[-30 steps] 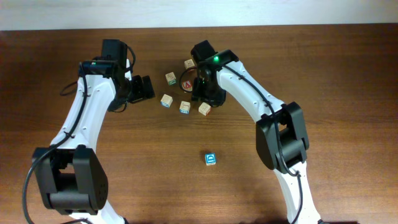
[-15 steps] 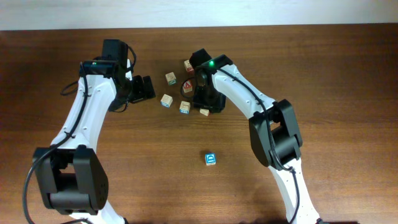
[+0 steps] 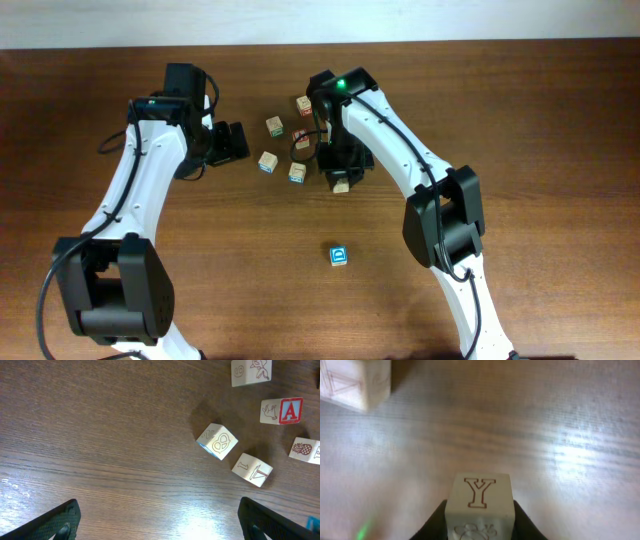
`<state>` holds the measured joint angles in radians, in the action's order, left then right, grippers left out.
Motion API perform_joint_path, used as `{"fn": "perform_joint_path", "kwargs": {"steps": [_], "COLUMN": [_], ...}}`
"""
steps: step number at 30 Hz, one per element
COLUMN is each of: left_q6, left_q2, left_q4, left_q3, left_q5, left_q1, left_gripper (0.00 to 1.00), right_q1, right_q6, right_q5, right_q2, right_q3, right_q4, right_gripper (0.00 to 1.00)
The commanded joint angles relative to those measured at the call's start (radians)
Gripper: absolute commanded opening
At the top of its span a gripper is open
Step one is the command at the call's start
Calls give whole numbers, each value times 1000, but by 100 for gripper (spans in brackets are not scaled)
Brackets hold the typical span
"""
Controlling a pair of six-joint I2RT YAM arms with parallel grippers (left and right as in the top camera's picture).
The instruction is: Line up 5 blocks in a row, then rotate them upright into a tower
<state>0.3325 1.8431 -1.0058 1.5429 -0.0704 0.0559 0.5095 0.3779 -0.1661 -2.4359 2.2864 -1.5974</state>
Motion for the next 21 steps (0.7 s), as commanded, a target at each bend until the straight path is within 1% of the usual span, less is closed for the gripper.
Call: {"fn": "perform_joint_path", "kwargs": {"steps": [1,3,4,8,11,13,14,17,19,21], "left_q6": [-16,-16,-16,-16,-16,-16,-16,-16,-16,-16], "left_q2": [3,4,4,3,3,3,3,3,3,3], "left_q4": [-2,-1,-1,-1,-1,-1,-1,1,5,10], "left_q3": [19,19,19,19,19,19,19,19,19,19], "left_q5": [8,8,8,8,8,8,8,8,8,8], "left_q1": [0,0,0,0,0,0,0,0,0,0], "left_gripper": [99,99,99,99,99,99,99,99,99,99], "right_q1": [6,6,8,10,10,14,15,15,15,15], "right_q6": [-138,-157,-157,-161,-153,-140,-134,-114,-113,-111], "right_q5": [-6,-16,-17,2,24,25,23,23,18,-2], "right_q2": [-3,10,18,131,278,389,462,586,642,651], "right_q3": [23,-20,-39,-143,-249,-369,-465,-669,-819,-917], "right_q4": [-102,-102,-102,-102,-72,7,77,229,343,414], "right_gripper": [18,12,11,10,10,11,11,11,11,11]}}
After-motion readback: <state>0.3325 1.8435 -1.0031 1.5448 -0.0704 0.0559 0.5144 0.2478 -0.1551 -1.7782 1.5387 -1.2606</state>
